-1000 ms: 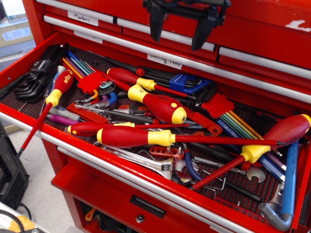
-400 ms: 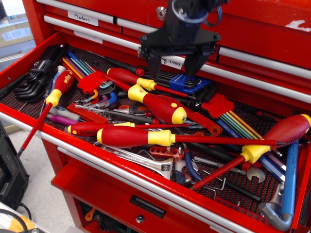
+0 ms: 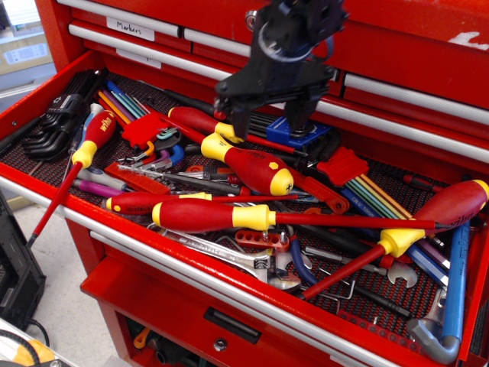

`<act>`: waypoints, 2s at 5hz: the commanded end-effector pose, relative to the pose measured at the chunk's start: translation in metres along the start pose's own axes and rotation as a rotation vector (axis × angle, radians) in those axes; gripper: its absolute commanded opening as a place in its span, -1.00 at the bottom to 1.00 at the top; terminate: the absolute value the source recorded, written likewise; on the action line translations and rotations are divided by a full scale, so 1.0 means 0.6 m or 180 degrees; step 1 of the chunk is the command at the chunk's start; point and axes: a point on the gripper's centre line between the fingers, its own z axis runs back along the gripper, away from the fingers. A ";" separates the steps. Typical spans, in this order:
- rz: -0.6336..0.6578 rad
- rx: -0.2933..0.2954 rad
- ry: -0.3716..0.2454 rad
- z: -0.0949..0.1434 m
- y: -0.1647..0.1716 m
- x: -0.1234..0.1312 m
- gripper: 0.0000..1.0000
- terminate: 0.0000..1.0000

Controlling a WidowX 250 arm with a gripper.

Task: Pick up red srewdriver

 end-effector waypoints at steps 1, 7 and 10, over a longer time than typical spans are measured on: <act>0.0373 0.0017 -0.0167 -0.018 0.008 0.013 1.00 -1.00; 0.0730 -0.0168 -0.0209 -0.136 0.038 0.030 1.00 -1.00; 0.0820 0.0042 -0.0111 -0.110 0.040 0.027 -1.00 -1.00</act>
